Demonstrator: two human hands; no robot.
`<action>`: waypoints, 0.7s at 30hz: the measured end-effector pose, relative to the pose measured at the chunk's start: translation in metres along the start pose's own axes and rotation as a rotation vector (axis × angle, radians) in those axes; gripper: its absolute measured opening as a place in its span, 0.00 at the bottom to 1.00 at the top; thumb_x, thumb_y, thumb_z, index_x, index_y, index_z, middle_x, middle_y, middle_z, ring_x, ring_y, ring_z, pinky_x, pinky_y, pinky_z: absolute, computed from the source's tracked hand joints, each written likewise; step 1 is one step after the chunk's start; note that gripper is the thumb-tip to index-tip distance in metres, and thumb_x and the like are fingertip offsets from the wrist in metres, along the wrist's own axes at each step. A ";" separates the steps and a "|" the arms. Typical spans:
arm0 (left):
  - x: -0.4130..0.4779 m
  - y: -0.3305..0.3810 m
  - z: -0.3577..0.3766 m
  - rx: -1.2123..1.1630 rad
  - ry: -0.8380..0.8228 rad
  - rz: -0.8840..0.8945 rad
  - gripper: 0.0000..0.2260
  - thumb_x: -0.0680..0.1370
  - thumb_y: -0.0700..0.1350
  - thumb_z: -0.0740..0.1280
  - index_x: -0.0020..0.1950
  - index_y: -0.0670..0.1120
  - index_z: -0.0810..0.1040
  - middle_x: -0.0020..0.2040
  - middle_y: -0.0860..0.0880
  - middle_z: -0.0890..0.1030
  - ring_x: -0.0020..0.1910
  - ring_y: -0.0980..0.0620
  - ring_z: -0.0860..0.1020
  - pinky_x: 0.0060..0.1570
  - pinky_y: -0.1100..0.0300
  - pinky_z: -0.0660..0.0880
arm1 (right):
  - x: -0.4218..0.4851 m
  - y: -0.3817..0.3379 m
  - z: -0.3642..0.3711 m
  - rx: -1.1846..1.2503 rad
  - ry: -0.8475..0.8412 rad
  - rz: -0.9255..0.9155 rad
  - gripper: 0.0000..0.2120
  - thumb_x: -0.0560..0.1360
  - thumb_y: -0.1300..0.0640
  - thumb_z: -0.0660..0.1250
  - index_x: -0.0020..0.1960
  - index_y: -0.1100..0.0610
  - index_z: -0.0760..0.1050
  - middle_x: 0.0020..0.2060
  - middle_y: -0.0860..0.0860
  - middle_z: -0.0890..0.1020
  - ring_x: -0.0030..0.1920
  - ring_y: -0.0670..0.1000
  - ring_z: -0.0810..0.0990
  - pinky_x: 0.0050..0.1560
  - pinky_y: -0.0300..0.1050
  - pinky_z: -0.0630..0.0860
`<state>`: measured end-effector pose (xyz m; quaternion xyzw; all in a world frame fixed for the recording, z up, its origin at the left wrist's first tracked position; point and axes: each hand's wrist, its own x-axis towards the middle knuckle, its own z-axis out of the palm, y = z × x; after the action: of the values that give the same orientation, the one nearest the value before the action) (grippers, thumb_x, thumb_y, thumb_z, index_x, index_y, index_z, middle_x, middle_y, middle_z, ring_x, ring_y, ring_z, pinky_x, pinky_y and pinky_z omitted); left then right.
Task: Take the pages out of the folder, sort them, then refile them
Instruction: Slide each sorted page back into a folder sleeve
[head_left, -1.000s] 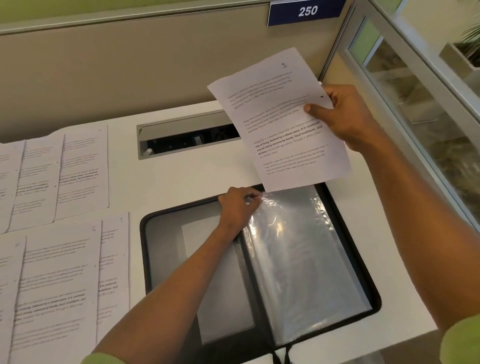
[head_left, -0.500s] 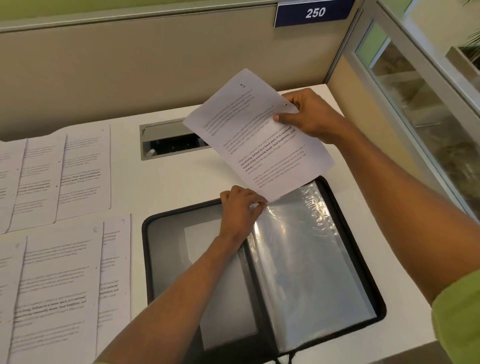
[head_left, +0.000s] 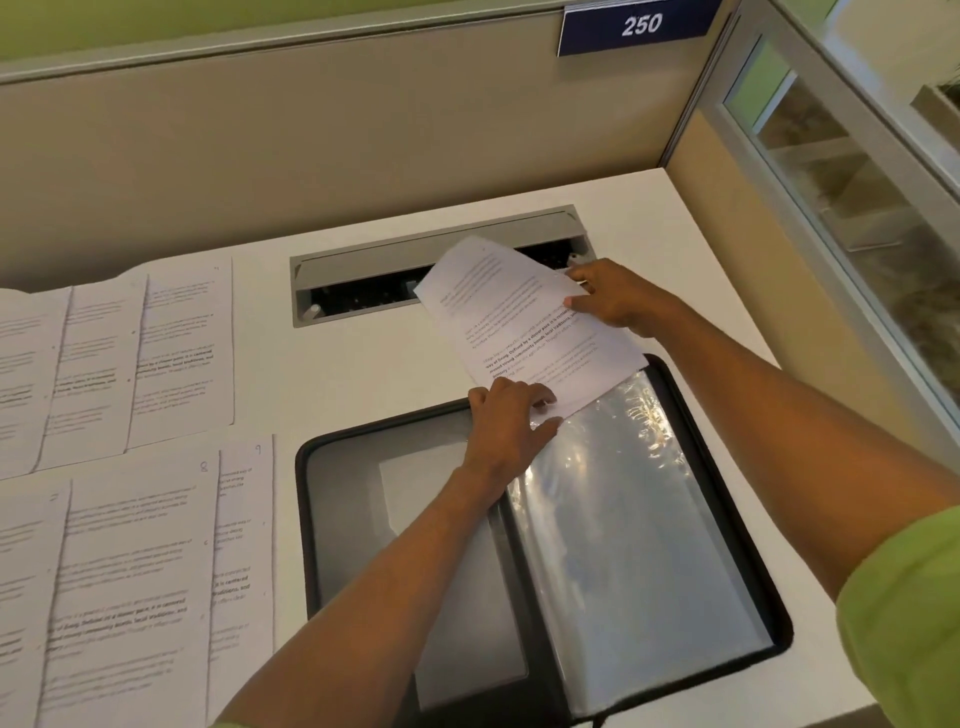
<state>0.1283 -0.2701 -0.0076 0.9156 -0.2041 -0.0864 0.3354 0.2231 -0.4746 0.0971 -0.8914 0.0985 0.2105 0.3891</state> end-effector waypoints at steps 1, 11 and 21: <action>0.003 0.004 0.002 -0.005 -0.002 0.004 0.11 0.79 0.57 0.71 0.58 0.55 0.82 0.49 0.59 0.83 0.54 0.55 0.72 0.51 0.55 0.54 | 0.000 0.006 0.000 0.008 0.005 0.025 0.19 0.82 0.58 0.67 0.73 0.57 0.74 0.63 0.57 0.81 0.57 0.57 0.82 0.60 0.55 0.80; 0.036 0.071 0.032 -0.252 -0.040 -0.207 0.09 0.83 0.51 0.66 0.51 0.51 0.87 0.52 0.55 0.87 0.54 0.52 0.80 0.51 0.52 0.56 | 0.002 0.015 0.013 0.207 0.102 0.097 0.16 0.84 0.59 0.63 0.72 0.58 0.73 0.59 0.54 0.81 0.46 0.49 0.80 0.41 0.40 0.76; 0.042 0.091 0.046 -0.334 0.044 -0.243 0.07 0.81 0.49 0.70 0.50 0.55 0.88 0.49 0.59 0.87 0.51 0.57 0.80 0.48 0.53 0.54 | 0.007 0.022 0.022 0.293 0.085 0.191 0.17 0.85 0.62 0.61 0.73 0.60 0.73 0.63 0.58 0.81 0.52 0.53 0.81 0.46 0.42 0.78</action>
<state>0.1240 -0.3778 0.0155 0.8668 -0.0674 -0.1390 0.4741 0.2148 -0.4732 0.0663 -0.8198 0.2288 0.1923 0.4884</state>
